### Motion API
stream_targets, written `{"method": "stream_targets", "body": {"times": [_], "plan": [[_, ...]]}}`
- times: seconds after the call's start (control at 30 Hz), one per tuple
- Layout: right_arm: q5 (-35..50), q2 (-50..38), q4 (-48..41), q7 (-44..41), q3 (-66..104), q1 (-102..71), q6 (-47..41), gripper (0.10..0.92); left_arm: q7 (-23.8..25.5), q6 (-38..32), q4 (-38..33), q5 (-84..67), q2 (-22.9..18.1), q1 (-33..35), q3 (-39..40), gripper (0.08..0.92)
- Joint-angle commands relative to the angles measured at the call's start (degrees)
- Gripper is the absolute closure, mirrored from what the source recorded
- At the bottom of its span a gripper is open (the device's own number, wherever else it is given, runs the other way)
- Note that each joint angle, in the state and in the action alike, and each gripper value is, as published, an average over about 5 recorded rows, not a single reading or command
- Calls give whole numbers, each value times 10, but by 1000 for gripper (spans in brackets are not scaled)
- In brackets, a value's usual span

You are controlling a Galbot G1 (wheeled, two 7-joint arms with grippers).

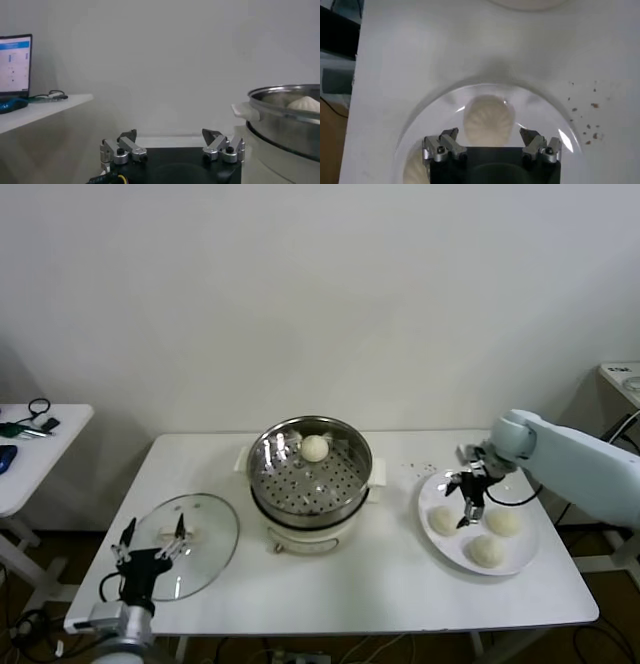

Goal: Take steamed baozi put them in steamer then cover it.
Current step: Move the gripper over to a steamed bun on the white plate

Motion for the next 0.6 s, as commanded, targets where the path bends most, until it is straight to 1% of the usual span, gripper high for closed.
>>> {"method": "stream_targets", "body": {"times": [0.03, 0.47, 0.6], "plan": [[-32, 18, -32, 6, 43, -48, 1, 203, -1, -5, 11, 14, -3, 2, -1, 177], [-49, 40, -58, 6, 58, -57, 14, 204, -2, -9, 12, 16, -8, 5, -3, 177], [-50, 43, -62, 5, 59, -58, 16, 236, -2, -9, 12, 17, -8, 5, -4, 177]]}}
